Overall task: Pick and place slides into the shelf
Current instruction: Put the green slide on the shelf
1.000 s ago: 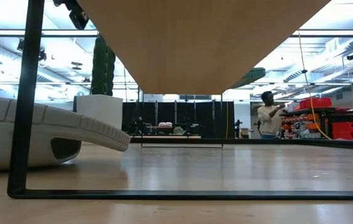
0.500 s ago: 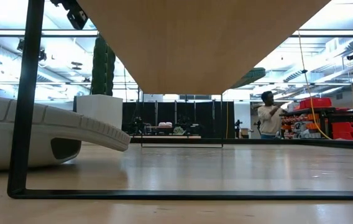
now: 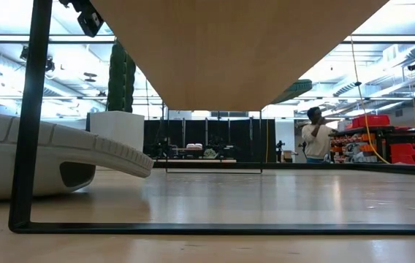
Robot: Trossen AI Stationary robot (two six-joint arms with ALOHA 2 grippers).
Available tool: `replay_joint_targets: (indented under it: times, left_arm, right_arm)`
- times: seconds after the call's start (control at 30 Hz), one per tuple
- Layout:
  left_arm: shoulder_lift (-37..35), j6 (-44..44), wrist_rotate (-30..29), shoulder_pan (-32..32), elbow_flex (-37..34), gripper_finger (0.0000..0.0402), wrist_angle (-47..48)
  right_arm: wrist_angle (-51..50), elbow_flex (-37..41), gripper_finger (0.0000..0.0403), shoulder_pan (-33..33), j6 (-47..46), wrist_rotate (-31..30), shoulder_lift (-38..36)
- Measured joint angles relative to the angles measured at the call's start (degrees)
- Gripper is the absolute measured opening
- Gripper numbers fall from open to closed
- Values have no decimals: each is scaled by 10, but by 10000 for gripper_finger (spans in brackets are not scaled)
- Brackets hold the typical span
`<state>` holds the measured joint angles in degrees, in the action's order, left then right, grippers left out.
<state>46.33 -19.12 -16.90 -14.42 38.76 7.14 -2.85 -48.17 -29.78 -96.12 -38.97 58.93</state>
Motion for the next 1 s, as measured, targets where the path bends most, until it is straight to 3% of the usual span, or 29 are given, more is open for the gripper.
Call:
replay_joint_targets:
  times: [0.4, 1.0]
  left_arm:
    - [0, -18, -10, 0, 0, 42, -1]
    - [0, -40, -11, 0, 0, 43, -1]
  right_arm:
    - [91, 129, 0, 7, 2, 24, -83]
    - [103, 149, 0, 142, 37, 211, -82]
